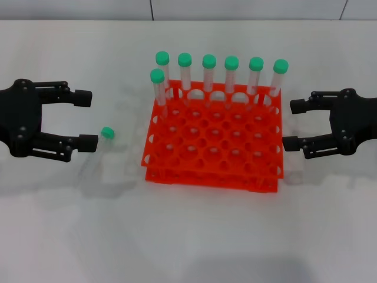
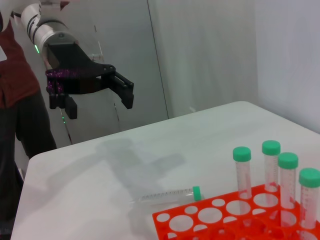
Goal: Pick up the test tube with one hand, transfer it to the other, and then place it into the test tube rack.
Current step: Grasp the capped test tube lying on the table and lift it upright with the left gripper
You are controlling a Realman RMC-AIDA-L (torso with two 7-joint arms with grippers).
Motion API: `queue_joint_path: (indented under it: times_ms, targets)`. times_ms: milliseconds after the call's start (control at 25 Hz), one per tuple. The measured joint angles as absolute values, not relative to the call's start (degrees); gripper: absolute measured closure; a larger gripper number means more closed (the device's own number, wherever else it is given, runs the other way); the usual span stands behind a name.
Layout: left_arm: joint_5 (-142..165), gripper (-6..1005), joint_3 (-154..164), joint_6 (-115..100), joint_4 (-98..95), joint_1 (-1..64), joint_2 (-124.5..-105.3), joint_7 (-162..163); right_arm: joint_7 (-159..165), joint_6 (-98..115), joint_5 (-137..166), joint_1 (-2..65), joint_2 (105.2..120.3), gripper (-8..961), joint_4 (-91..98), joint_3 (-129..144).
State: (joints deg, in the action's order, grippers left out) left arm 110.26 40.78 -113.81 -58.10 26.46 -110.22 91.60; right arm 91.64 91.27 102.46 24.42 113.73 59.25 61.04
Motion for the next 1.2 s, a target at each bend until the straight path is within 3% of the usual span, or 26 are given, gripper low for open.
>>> queue_joint_path:
  times_ms: [800,1200]
  targets:
    - [110.58,120,40.72,-113.47,-58.18,26.37,-110.13,92.45,92.14,91.23,102.49,24.52,113.83,112,59.23,60.91]
    - [123.5,125,40.65,-113.96,-67.13,27.93,-108.29,111.21,91.84,91.23,101.98,24.23,114.06,111,59.25,60.9]
